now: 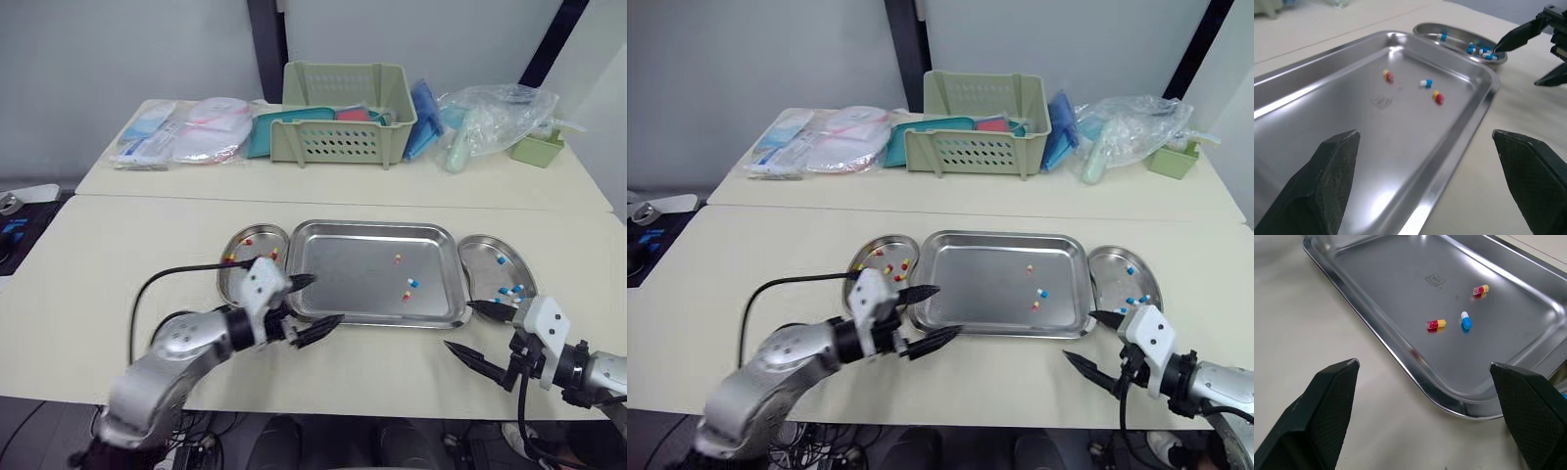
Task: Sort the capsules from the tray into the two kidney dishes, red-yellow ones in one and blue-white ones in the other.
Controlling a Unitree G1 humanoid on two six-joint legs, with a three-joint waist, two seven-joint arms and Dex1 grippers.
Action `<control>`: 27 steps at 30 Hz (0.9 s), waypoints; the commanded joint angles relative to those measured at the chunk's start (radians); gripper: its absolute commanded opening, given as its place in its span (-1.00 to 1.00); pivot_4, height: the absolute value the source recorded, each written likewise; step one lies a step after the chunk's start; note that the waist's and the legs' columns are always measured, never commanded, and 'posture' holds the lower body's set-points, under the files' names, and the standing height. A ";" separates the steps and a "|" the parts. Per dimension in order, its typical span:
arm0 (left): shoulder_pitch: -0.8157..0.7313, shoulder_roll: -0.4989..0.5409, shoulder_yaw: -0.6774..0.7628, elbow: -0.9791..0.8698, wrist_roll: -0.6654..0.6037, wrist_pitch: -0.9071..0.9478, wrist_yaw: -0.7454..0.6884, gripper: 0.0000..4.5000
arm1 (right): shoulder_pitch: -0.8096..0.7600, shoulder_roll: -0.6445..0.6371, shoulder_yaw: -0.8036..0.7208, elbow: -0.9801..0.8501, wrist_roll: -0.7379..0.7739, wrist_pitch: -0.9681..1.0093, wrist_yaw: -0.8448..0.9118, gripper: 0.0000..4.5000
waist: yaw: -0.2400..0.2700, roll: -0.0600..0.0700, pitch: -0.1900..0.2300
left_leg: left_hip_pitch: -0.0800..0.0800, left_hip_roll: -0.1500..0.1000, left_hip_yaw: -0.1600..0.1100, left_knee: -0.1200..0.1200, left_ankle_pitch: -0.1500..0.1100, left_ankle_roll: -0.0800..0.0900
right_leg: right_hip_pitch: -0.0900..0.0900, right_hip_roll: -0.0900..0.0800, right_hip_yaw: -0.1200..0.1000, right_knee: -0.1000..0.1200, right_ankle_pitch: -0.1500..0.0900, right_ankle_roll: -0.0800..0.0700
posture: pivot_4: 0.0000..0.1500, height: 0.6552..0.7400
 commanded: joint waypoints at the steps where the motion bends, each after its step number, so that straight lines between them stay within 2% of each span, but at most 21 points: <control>1: -0.078 -0.036 -0.070 0.055 0.052 0.009 0.017 0.99 | -0.004 0.003 -0.003 -0.034 0.013 0.008 -0.015 1.00 | -0.003 0.000 0.000 | 0.000 0.000 0.000 0.000 0.000 0.000 | 0.000 0.000 0.000 0.000 0.000 0.000 | 1.00 1.00; 11: -0.329 -0.208 -0.197 0.235 0.127 0.087 0.053 0.99 | 0.010 0.024 -0.005 -0.006 0.007 -0.005 -0.036 1.00 | -0.001 0.000 0.000 | -0.001 0.000 0.000 0.001 0.000 0.000 | 0.000 0.000 0.000 0.000 0.000 0.000 | 1.00 1.00; 13: -0.344 -0.224 -0.207 0.255 0.134 0.094 0.050 0.99 | 0.015 0.030 -0.006 0.002 0.004 -0.015 -0.036 1.00 | -0.001 0.000 0.000 | -0.001 0.000 0.000 0.001 0.000 0.000 | 0.000 0.000 0.000 0.000 0.000 0.000 | 1.00 1.00; 17: -0.362 -0.253 -0.239 0.289 0.162 0.095 0.056 0.65 | 0.028 0.041 -0.003 0.021 -0.005 -0.041 -0.032 1.00 | 0.001 0.000 0.000 | -0.001 0.000 0.000 0.001 0.000 0.000 | 0.000 0.000 0.000 0.000 0.000 0.000 | 1.00 1.00; 27: -0.404 -0.337 -0.290 0.391 0.242 0.086 0.083 0.65 | 0.043 0.058 0.007 0.014 -0.010 -0.061 -0.046 1.00 | 0.001 0.000 0.000 | -0.001 0.000 0.000 0.002 0.000 0.000 | 0.000 0.000 0.000 0.000 0.000 0.000 | 1.00 1.00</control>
